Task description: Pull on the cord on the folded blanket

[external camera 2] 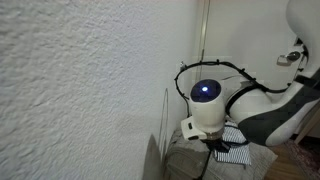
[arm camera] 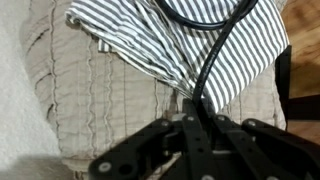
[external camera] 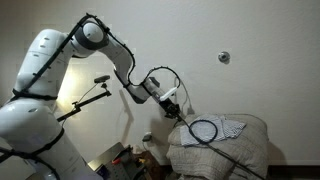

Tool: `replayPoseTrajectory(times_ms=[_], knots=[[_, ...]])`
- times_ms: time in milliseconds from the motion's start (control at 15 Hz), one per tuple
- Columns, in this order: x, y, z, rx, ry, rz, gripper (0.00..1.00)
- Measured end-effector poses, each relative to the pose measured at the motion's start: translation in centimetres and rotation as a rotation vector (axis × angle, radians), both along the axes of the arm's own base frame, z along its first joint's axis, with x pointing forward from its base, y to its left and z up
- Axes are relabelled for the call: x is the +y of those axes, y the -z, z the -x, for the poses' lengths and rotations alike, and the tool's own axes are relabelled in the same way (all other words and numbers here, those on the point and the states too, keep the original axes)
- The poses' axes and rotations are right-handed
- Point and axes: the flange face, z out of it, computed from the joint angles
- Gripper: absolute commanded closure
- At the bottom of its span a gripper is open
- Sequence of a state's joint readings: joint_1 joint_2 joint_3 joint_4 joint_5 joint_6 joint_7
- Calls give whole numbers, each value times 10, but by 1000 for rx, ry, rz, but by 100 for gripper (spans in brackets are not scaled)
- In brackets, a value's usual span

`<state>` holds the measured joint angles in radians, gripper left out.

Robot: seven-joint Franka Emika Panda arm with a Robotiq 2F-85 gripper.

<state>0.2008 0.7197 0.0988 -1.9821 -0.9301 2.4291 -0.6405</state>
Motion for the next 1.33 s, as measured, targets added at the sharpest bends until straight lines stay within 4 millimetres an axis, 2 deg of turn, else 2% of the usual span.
replayPoseTrajectory(times_ms=[400, 867, 1067, 1333], knots=[[25, -35, -1, -116, 22, 29, 92], [57, -62, 15, -247, 14, 13, 93], [49, -70, 21, -353, 117, -5, 94], [18, -71, 20, -487, 304, -17, 94]])
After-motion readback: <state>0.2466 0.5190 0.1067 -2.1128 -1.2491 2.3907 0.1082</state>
